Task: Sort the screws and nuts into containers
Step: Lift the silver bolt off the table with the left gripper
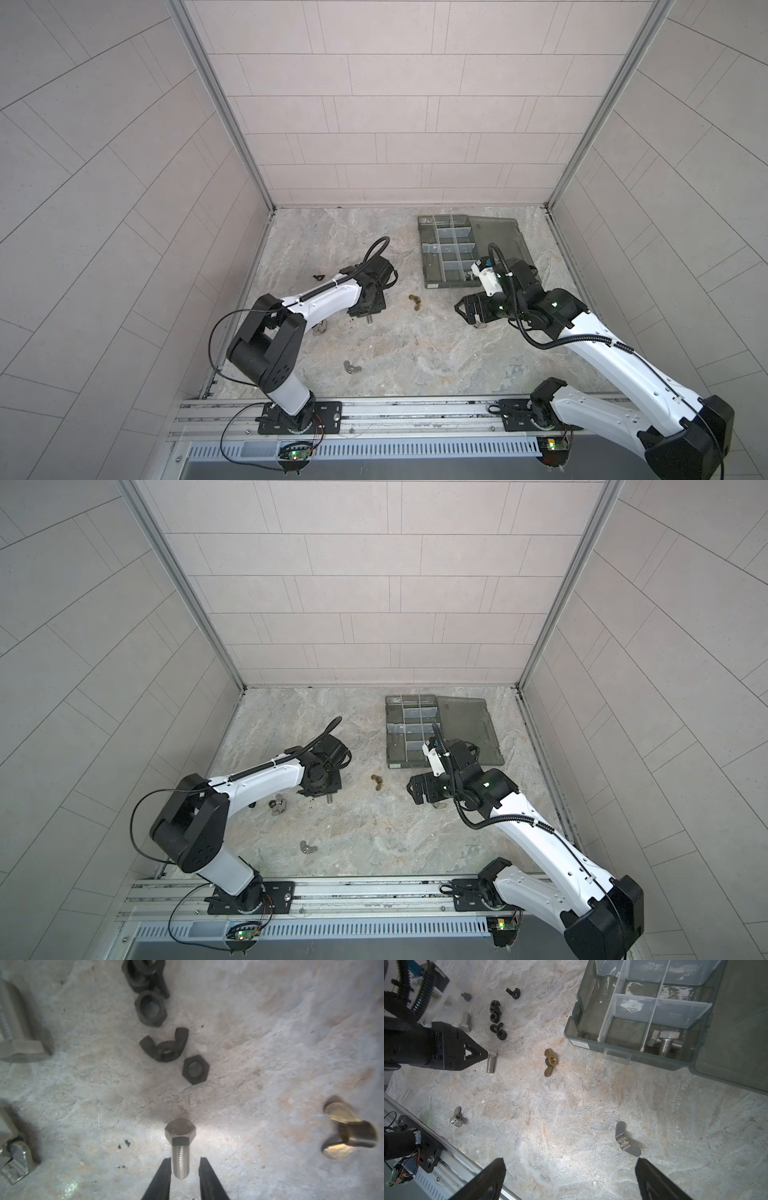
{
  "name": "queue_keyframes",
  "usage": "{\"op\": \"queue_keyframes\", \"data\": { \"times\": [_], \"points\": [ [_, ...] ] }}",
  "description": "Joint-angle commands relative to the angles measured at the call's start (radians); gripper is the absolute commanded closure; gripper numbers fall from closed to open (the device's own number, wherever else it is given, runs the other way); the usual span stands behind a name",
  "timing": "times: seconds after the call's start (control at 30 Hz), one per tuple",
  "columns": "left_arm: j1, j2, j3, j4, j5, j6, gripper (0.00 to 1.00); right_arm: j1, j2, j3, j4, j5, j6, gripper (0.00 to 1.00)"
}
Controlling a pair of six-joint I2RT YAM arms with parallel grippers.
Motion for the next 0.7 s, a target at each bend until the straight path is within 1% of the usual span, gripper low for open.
{"op": "queue_keyframes", "data": {
  "times": [0.0, 0.13, 0.37, 0.67],
  "points": [
    [-0.005, -0.043, -0.056, 0.009, -0.033, -0.025, 0.68, -0.003, 0.004, 0.015, -0.014, -0.003, -0.01, 0.01],
    [-0.005, -0.036, -0.085, 0.042, -0.037, -0.033, 0.68, -0.002, 0.006, 0.013, -0.01, -0.003, -0.007, 0.01],
    [-0.006, 0.0, -0.059, 0.063, -0.021, -0.026, 0.68, -0.003, 0.006, 0.01, -0.017, -0.001, -0.011, 0.01],
    [-0.008, -0.016, -0.055, 0.059, 0.004, -0.033, 0.68, -0.007, 0.025, 0.016, -0.011, -0.004, -0.018, 0.01]
  ]
}}
